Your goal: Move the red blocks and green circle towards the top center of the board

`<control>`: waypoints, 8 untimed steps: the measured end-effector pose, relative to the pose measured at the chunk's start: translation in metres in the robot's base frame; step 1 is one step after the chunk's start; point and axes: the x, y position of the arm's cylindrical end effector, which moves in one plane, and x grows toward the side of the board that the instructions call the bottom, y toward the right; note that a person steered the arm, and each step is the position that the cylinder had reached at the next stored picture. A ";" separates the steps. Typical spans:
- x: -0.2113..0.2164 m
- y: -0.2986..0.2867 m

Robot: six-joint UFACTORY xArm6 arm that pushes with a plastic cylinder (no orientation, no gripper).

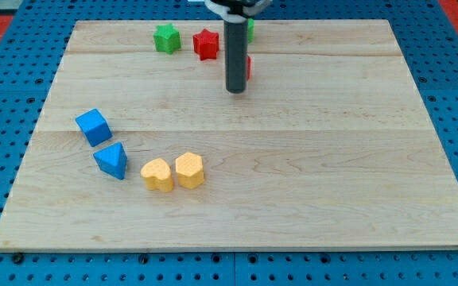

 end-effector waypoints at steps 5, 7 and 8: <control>-0.155 0.048; -0.178 0.047; -0.149 0.089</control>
